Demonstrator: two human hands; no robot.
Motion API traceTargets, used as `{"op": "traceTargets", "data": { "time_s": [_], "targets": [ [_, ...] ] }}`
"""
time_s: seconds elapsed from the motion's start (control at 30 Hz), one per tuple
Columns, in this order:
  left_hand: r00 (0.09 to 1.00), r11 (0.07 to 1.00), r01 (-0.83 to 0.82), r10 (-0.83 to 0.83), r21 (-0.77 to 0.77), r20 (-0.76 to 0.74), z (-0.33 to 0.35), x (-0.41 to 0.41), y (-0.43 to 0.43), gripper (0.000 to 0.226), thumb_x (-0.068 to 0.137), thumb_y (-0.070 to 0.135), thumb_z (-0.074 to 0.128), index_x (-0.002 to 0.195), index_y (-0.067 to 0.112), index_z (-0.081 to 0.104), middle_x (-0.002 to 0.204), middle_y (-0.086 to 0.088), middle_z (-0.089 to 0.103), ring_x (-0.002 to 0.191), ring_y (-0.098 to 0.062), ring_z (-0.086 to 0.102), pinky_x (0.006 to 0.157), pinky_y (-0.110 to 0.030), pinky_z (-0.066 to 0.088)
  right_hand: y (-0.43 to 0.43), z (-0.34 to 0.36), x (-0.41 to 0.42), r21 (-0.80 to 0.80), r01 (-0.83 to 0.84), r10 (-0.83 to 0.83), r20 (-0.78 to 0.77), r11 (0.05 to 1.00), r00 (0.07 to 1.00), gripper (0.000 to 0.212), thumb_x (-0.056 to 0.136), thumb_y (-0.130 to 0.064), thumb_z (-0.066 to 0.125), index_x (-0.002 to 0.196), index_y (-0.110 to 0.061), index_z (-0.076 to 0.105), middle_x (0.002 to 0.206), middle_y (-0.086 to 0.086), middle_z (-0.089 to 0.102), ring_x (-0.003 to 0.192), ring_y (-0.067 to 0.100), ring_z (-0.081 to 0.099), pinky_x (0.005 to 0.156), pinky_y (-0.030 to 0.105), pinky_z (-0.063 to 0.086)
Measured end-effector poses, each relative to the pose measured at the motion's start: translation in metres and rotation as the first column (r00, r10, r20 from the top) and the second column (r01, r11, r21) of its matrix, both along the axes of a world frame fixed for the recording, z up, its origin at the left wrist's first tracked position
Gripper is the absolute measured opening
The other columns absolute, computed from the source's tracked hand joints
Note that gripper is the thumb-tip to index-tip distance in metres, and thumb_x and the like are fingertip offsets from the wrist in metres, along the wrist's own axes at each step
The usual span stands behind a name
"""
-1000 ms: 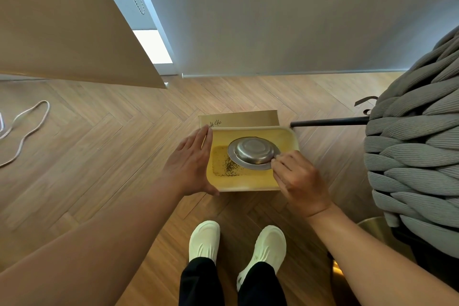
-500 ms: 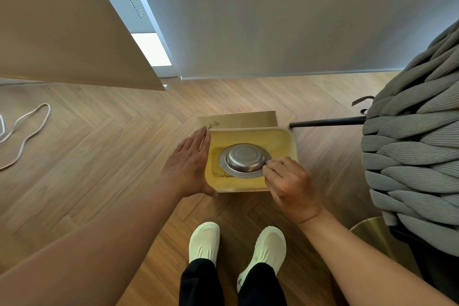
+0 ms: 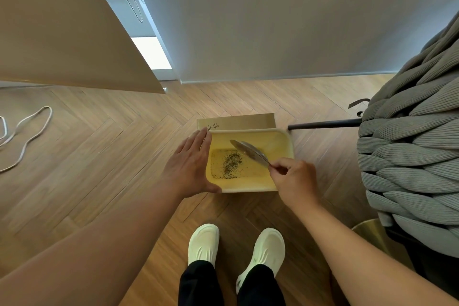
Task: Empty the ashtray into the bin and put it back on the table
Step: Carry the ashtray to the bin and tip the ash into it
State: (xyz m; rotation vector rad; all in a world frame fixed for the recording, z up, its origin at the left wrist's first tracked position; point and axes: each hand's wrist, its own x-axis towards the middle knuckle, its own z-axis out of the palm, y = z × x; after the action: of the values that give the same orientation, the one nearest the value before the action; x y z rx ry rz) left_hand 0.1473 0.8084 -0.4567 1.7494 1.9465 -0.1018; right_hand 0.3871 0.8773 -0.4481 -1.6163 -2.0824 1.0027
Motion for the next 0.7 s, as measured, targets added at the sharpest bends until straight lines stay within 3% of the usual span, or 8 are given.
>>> {"op": "traceTargets", "data": {
  "time_s": [0.07, 0.13, 0.23, 0.33, 0.47, 0.7],
  "targets": [
    [1.0, 0.999, -0.005, 0.005, 0.041, 0.006, 0.0, 0.002, 0.0, 0.14, 0.057, 0.072, 0.076, 0.155, 0.013, -0.005, 0.165, -0.005, -0.002, 0.152, -0.02, -0.004, 0.123, -0.038, 0.006, 0.002, 0.0, -0.001, -0.086, 0.088, -0.088, -0.003, 0.992, 0.996, 0.006, 0.08, -0.011, 0.078, 0.078, -0.016, 0.081, 0.061, -0.022, 0.061, 0.06, -0.012, 0.058, 0.059, 0.001, 0.042],
    [1.0, 0.997, -0.005, 0.005, 0.083, 0.004, 0.001, 0.006, -0.001, 0.133, 0.059, 0.07, 0.076, 0.155, 0.014, 0.004, 0.165, -0.005, 0.007, 0.151, -0.021, 0.004, 0.122, -0.036, 0.01, 0.004, 0.0, -0.001, -0.176, 0.15, -0.151, 0.002, 0.973, 0.988, 0.005, 0.08, -0.015, 0.079, 0.077, -0.019, 0.08, 0.064, -0.023, 0.063, 0.066, -0.008, 0.061, 0.058, 0.004, 0.044],
    [1.0, 0.991, -0.008, 0.007, 0.135, 0.007, 0.001, 0.01, -0.001, 0.121, 0.063, 0.067, 0.076, 0.153, 0.014, 0.016, 0.161, -0.005, 0.019, 0.148, -0.022, 0.016, 0.119, -0.035, 0.019, 0.007, -0.003, 0.0, -0.369, 0.265, -0.295, -0.025, 0.891, 0.955, 0.009, 0.079, -0.014, 0.08, 0.075, -0.021, 0.077, 0.072, -0.004, 0.074, 0.071, 0.013, 0.071, 0.069, 0.025, 0.057],
    [1.0, 0.987, -0.007, 0.005, 0.162, 0.014, 0.0, 0.013, -0.002, 0.113, 0.065, 0.064, 0.076, 0.151, 0.013, 0.023, 0.157, -0.004, 0.027, 0.144, -0.022, 0.025, 0.117, -0.035, 0.025, 0.007, -0.005, -0.001, -0.536, 0.341, -0.453, -0.089, 0.772, 0.887, 0.012, 0.08, -0.005, 0.079, 0.077, -0.016, 0.073, 0.072, 0.008, 0.076, 0.066, 0.019, 0.075, 0.064, 0.028, 0.061],
    [0.999, 0.985, -0.031, 0.024, 0.167, 0.044, -0.002, 0.016, -0.003, 0.108, 0.066, 0.063, 0.077, 0.149, 0.014, 0.026, 0.152, -0.004, 0.036, 0.139, -0.022, 0.031, 0.113, -0.036, 0.03, 0.006, -0.01, -0.001, -0.653, 0.355, -0.56, -0.128, 0.669, 0.819, 0.006, 0.086, -0.001, 0.072, 0.089, -0.004, 0.068, 0.069, 0.01, 0.075, 0.064, 0.022, 0.075, 0.057, 0.026, 0.059],
    [0.988, 0.995, -0.077, 0.068, 0.064, 0.136, -0.008, 0.02, -0.002, 0.115, 0.065, 0.065, 0.075, 0.153, 0.02, 0.017, 0.151, -0.002, 0.039, 0.138, -0.021, 0.033, 0.11, -0.036, 0.032, 0.007, -0.014, -0.003, -0.762, 0.293, -0.591, -0.143, 0.578, 0.794, 0.006, 0.091, 0.0, 0.065, 0.095, -0.004, 0.062, 0.076, 0.014, 0.071, 0.061, 0.019, 0.07, 0.056, 0.027, 0.058]
  ]
}}
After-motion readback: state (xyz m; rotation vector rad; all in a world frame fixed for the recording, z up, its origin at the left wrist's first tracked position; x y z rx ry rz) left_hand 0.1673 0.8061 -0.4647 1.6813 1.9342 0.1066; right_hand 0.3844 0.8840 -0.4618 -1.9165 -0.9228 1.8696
